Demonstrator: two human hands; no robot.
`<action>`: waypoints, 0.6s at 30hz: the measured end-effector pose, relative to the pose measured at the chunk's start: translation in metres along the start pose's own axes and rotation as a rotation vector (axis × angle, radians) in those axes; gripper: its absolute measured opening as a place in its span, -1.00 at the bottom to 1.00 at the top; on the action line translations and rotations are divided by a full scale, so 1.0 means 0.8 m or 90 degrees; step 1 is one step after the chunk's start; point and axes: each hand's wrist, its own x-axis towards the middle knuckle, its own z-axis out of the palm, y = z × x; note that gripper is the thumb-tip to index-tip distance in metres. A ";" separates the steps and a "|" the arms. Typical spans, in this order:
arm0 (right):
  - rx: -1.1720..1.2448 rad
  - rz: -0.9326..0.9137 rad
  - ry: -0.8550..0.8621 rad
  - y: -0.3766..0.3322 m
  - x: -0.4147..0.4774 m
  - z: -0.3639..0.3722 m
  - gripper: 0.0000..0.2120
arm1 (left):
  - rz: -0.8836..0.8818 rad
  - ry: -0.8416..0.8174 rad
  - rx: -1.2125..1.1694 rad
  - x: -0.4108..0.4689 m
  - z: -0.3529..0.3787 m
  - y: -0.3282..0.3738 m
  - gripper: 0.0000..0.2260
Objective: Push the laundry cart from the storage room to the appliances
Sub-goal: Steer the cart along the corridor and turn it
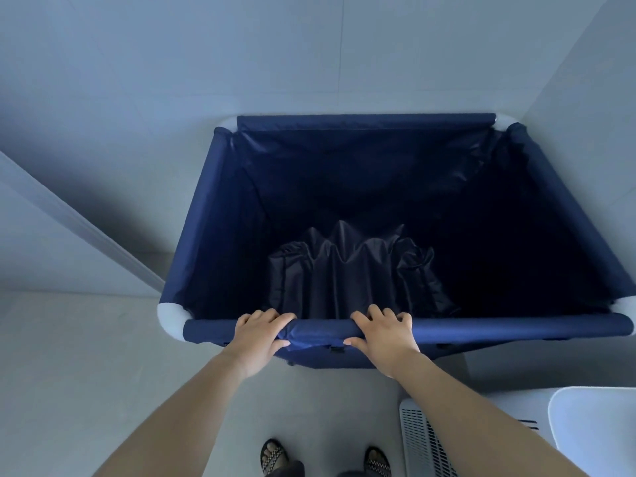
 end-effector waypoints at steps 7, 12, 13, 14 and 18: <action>0.017 0.017 -0.015 -0.003 0.008 -0.004 -0.49 | 0.021 -0.006 0.005 0.007 -0.001 -0.012 -0.60; 0.008 0.027 -0.012 -0.005 0.009 -0.004 -0.47 | 0.045 -0.007 -0.007 0.011 0.001 -0.020 -0.60; 0.005 0.029 -0.008 -0.005 0.009 -0.003 -0.47 | 0.049 -0.008 -0.011 0.011 0.002 -0.021 -0.59; 0.004 0.031 -0.003 -0.005 0.009 -0.002 -0.46 | 0.051 -0.004 -0.012 0.012 0.003 -0.021 -0.59; 0.024 0.033 0.011 -0.005 0.007 -0.001 -0.46 | 0.055 0.011 0.006 0.009 0.003 -0.021 -0.59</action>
